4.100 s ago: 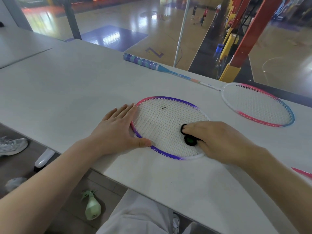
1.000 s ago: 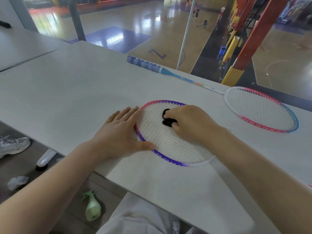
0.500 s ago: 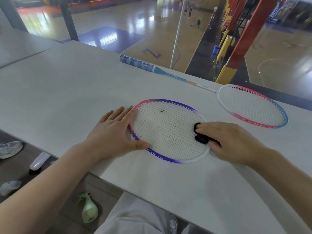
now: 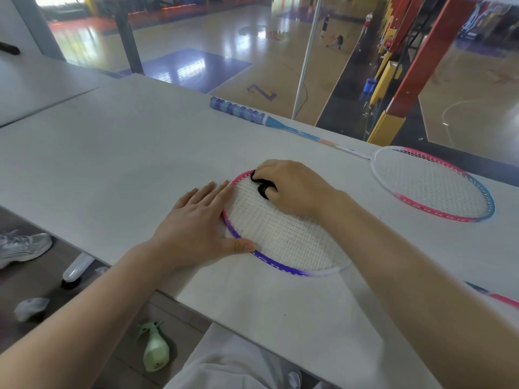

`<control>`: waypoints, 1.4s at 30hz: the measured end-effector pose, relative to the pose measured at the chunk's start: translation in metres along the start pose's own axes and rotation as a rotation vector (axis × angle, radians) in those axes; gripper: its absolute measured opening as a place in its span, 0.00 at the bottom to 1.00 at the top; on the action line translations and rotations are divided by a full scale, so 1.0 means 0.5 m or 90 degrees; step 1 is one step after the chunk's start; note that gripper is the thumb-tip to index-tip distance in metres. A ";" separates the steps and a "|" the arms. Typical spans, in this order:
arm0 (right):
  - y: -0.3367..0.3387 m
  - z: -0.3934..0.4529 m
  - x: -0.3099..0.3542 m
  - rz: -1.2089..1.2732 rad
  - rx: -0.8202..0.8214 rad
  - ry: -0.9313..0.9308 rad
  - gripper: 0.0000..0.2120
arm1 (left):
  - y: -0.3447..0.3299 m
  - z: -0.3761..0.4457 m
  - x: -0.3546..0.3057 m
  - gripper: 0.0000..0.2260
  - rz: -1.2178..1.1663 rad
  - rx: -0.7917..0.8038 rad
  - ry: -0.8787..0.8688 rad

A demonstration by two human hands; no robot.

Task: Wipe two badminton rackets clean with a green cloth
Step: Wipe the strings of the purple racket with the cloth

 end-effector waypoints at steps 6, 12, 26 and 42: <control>0.009 -0.057 -0.049 -0.044 0.005 -0.062 0.13 | -0.004 0.001 0.007 0.58 0.003 0.002 0.001; 0.037 -0.193 -0.139 -0.061 0.001 -0.136 0.15 | -0.008 0.002 0.008 0.57 0.002 0.019 0.014; 0.024 -0.209 -0.137 -0.074 0.023 -0.118 0.14 | -0.006 0.002 0.006 0.59 0.012 -0.006 -0.004; 0.003 -0.032 -0.049 -0.072 -0.019 -0.059 0.12 | -0.003 0.001 0.006 0.56 0.013 -0.016 -0.005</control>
Point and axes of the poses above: each hand's wrist, its own z-axis towards the middle knuckle, its own y-axis out of the back of the hand, x = y × z, the point moved 10 cm from there along z, towards the middle knuckle, and after that the axes turned 11 degrees about -y, right-handed, at the moved point
